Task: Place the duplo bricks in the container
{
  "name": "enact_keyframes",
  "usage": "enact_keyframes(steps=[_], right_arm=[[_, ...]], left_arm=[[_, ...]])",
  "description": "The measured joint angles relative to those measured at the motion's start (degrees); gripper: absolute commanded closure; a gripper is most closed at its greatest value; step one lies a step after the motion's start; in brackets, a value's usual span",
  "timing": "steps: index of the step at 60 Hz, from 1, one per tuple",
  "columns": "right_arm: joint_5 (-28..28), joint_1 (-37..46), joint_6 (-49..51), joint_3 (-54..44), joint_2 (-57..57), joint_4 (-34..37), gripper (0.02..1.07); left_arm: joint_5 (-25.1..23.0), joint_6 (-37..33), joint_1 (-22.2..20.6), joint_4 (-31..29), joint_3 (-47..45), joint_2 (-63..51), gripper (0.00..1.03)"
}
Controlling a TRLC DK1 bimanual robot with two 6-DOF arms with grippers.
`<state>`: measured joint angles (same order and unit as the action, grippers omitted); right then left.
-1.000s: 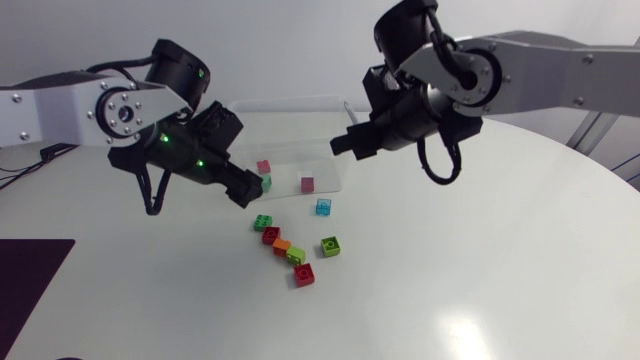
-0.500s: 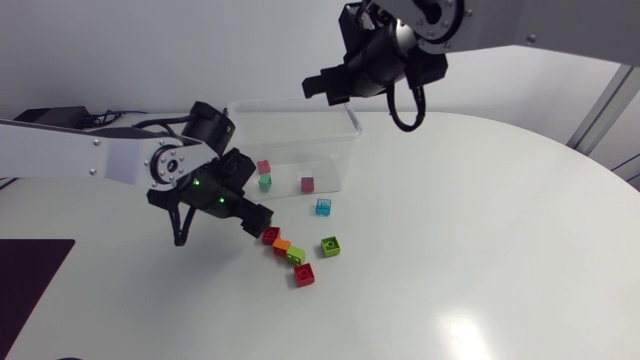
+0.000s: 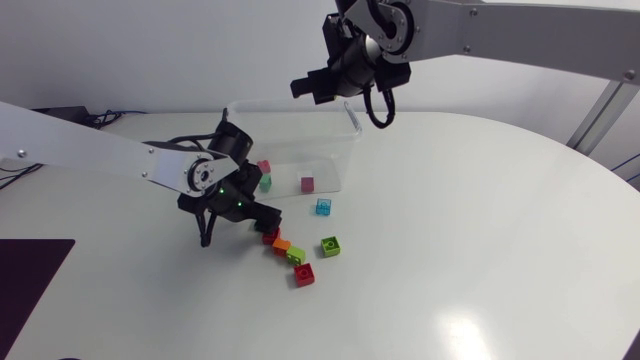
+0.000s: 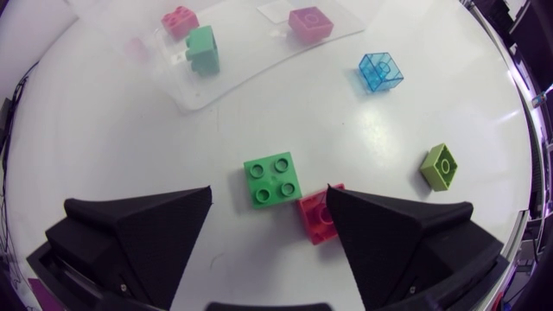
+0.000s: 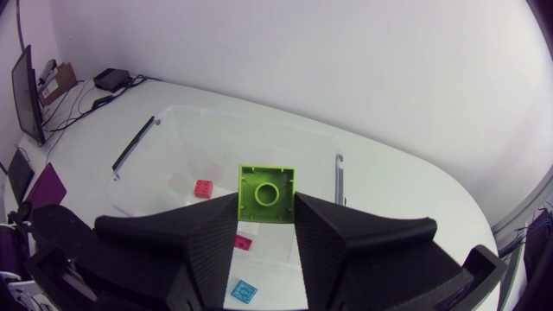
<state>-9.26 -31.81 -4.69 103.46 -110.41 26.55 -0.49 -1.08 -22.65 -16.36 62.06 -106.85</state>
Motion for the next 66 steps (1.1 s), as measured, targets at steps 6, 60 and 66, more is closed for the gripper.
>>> enact_keyframes(steps=[6, 60, 66], right_arm=[[0.00, 0.44, 0.02, 1.05, -1.09, -0.28, 0.75], [-1.57, 1.51, 1.03, -1.64, -1.33, -1.49, 0.08], [-1.62, 1.51, 1.95, -10.32, 8.07, -2.32, 0.08]], left_arm=[[0.07, 1.42, -0.04, 0.02, 1.62, -1.18, 0.16], [1.46, 5.79, -2.89, 1.90, 0.07, 0.90, 0.73], [1.46, 5.07, -2.93, 0.44, -0.63, 9.44, 0.73]])
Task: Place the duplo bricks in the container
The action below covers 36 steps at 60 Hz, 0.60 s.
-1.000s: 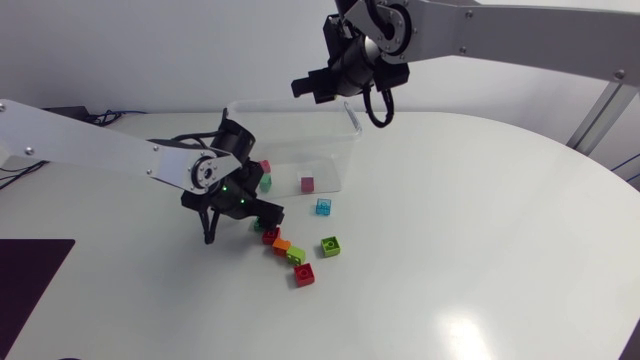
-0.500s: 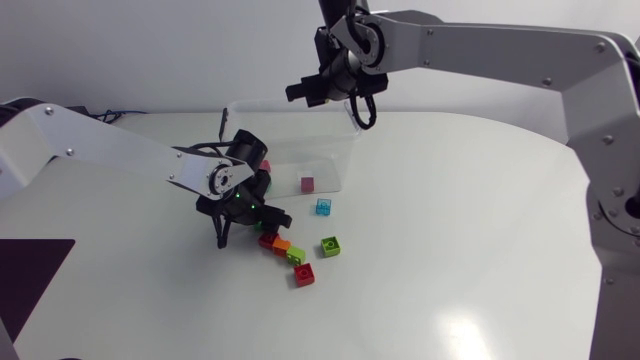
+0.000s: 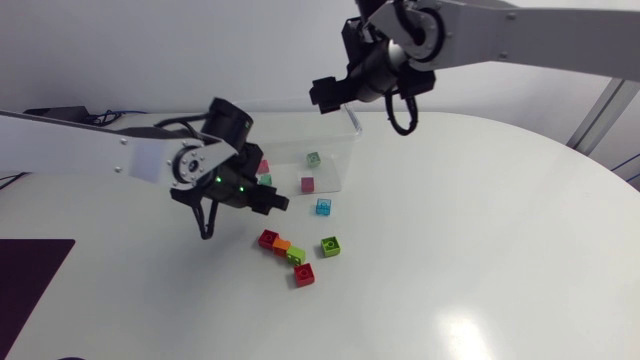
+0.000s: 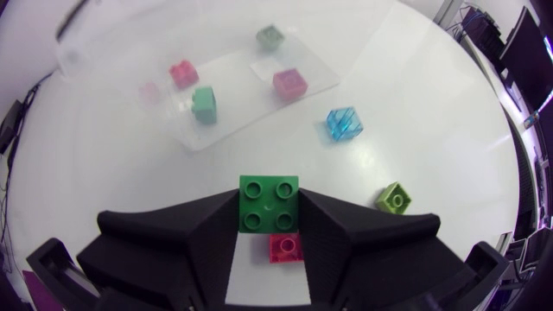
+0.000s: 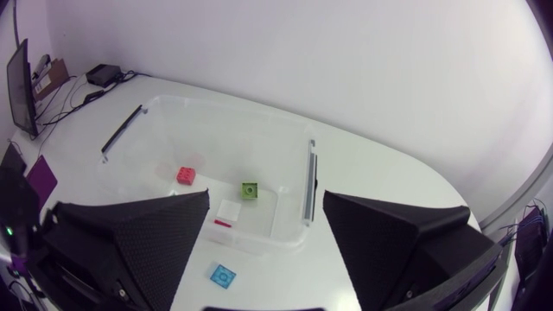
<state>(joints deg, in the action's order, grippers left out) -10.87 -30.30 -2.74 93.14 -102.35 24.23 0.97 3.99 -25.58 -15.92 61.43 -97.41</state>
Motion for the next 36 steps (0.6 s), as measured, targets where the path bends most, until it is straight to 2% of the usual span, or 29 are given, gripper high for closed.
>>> enact_keyframes(steps=[10, 18, 29, 36], right_arm=[[0.07, 0.00, -0.11, -10.58, 9.38, -1.42, 0.08], [0.02, -0.46, -1.97, -17.94, 11.54, -2.08, 0.08], [-1.38, -3.52, -4.63, -25.29, 11.47, -3.69, 0.08], [-1.62, -5.64, -4.81, -26.58, 9.79, -5.55, 0.08]], left_arm=[[0.00, -1.36, 0.28, -3.17, 0.76, 10.82, 0.73], [0.00, -2.34, 1.16, -4.17, 4.07, 14.75, 0.73], [0.00, -2.56, 2.10, -4.15, 10.78, 14.71, 0.73], [-0.02, -2.54, 3.50, -2.99, 16.79, 10.53, 0.72]])
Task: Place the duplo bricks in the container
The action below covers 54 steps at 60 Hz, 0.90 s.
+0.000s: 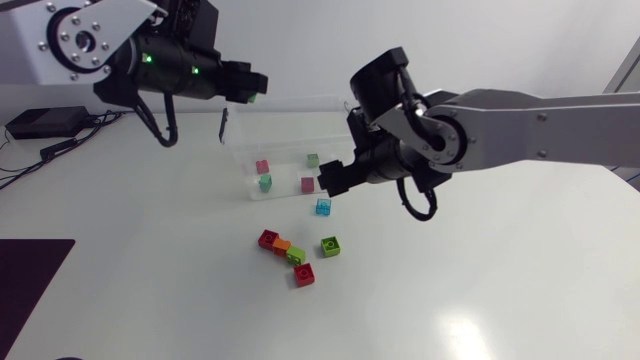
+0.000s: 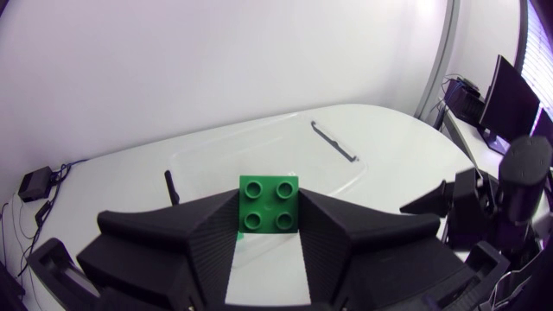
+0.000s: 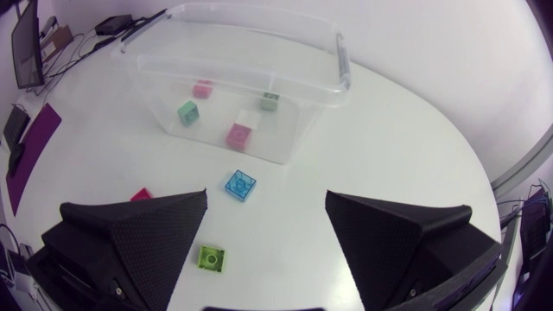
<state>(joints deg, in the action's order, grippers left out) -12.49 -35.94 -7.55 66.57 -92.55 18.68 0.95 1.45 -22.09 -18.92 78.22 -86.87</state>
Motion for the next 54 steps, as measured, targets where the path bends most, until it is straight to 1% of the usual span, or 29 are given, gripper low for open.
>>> enact_keyframes(steps=[5, 12, 26, 39, 45, 48, 54], right_arm=[[-0.42, -0.90, -0.20, -0.07, -2.32, -1.18, 0.08], [-3.19, -1.99, -0.72, -0.33, -6.01, -2.91, 0.09], [-6.47, -2.60, -4.61, -0.28, -13.99, -5.88, 0.09], [-7.30, -4.31, -6.86, 1.01, -18.80, -6.97, 0.10], [-7.32, -4.79, -7.54, 3.15, -20.50, -6.91, 0.10], [-7.32, -4.76, -7.72, 4.57, -21.42, -6.45, 0.10], [-7.32, -4.61, -8.11, 8.63, -23.74, -3.96, 0.13]], left_arm=[[0.02, 0.00, 1.16, 0.04, 3.78, -4.59, 0.72], [0.02, 0.00, 2.08, 0.87, 6.91, -10.73, 0.72], [1.16, 0.04, 2.16, 1.86, 12.85, -21.27, 0.72], [2.25, 0.04, 2.86, 2.95, 17.09, -26.47, 0.71], [3.06, 0.04, 3.30, 3.02, 19.45, -28.70, 0.70], [3.96, 0.04, 3.41, 2.99, 20.76, -29.77, 0.64], [4.57, 0.07, 3.72, 2.99, 23.17, -31.74, 0.41]])
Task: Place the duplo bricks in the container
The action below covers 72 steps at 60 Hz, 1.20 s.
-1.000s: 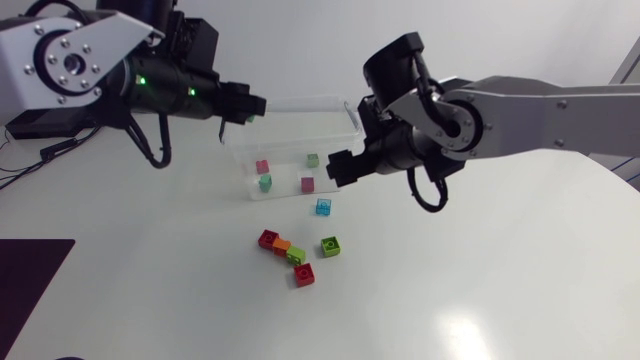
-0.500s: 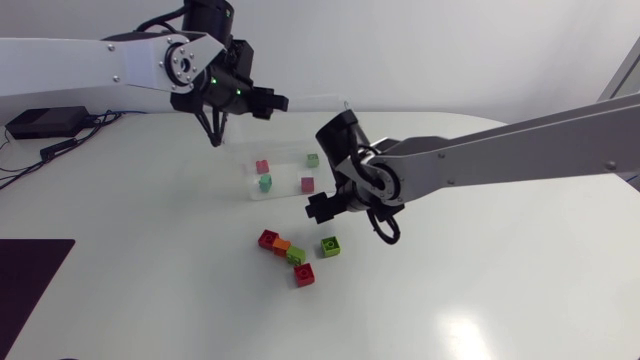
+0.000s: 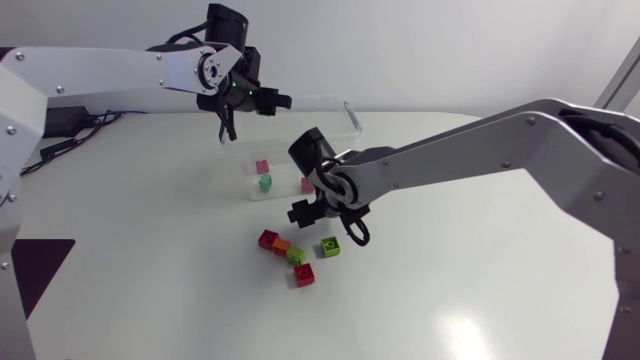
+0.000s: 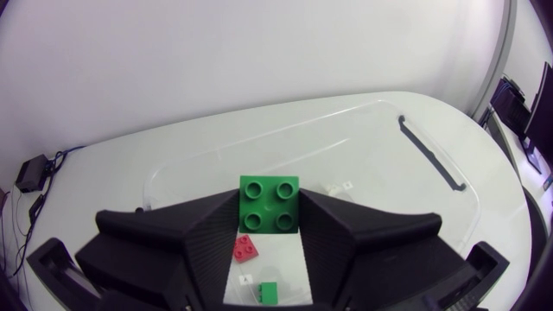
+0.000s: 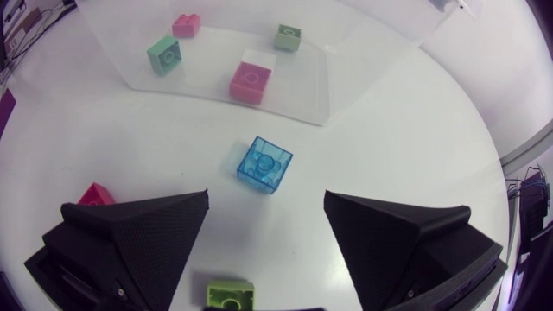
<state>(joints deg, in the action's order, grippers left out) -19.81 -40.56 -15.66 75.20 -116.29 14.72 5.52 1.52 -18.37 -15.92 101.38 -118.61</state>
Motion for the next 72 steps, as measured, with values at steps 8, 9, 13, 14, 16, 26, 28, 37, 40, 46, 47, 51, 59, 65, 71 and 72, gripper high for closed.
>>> enact_keyframes(steps=[8, 9, 13, 14, 16, 26, 28, 37, 40, 46, 47, 51, 59, 65, 71, 72], right_arm=[[0.02, -0.02, -0.85, 4.57, -2.95, 2.27, 0.13], [0.02, -0.02, -0.87, 5.07, -3.34, 2.73, 0.13], [0.02, 0.00, -1.11, 6.56, -4.28, 4.44, 0.13], [0.04, 0.00, -1.14, 7.02, -4.55, 4.96, 0.13], [0.04, 0.04, -1.31, 7.67, -5.01, 5.73, 0.13], [0.07, 0.15, -2.23, 10.29, -7.06, 8.55, 0.13], [0.07, 0.15, -2.36, 10.78, -7.30, 9.42, 0.13], [0.15, 0.15, -2.62, 11.63, -7.50, 10.62, 0.15], [0.33, 0.22, -2.82, 11.74, -7.50, 10.62, 0.15], [0.98, 0.33, -3.28, 11.82, -7.50, 10.84, 0.14], [1.14, 0.42, -3.45, 11.82, -7.50, 10.82, 0.14], [1.57, 0.63, -3.72, 11.82, -7.50, 10.82, 0.14], [2.16, 1.33, -3.89, 11.80, -7.50, 10.62, 0.14], [2.67, 2.03, -3.89, 11.80, -7.50, 10.60, 0.14], [3.30, 2.80, -3.87, 11.80, -7.50, 10.60, 0.14], [3.45, 2.89, -3.89, 11.80, -7.50, 10.62, 0.14]], left_arm=[[1.03, 0.00, 0.22, -0.07, 0.81, -0.98, 0.17], [1.03, -0.02, 0.22, -0.07, 0.85, -1.05, 0.15], [1.03, 0.00, 0.26, -0.11, 1.05, -1.14, 0.12], [1.03, -0.02, 0.26, -0.17, 1.07, -1.14, 0.11], [1.03, 0.00, 0.26, -0.24, 1.07, -1.14, 0.08], [1.03, -0.02, 0.26, -0.28, 1.07, -1.05, 0.06], [1.03, -0.02, 0.26, -0.28, 1.05, -0.94, 0.06], [1.03, -0.02, 0.26, -0.46, -0.04, 1.16, 0.06], [1.03, 0.00, 0.26, -0.48, -0.46, 2.10, 0.06], [1.05, -0.02, 0.26, -0.44, -1.44, 4.31, 0.06], [1.03, -0.02, 0.24, -0.44, -1.68, 4.74, 0.06], [1.03, 0.00, 0.13, -0.44, -2.97, 6.34, 0.06], [1.03, -0.02, -0.15, -0.42, -5.05, 8.87, 0.06], [1.03, 0.00, -0.24, -0.22, -6.40, 10.03, 0.06], [1.03, 0.00, -0.24, -0.04, -7.98, 10.99, 0.06], [1.03, 0.00, -0.24, -0.07, -8.22, 11.13, 0.06]])
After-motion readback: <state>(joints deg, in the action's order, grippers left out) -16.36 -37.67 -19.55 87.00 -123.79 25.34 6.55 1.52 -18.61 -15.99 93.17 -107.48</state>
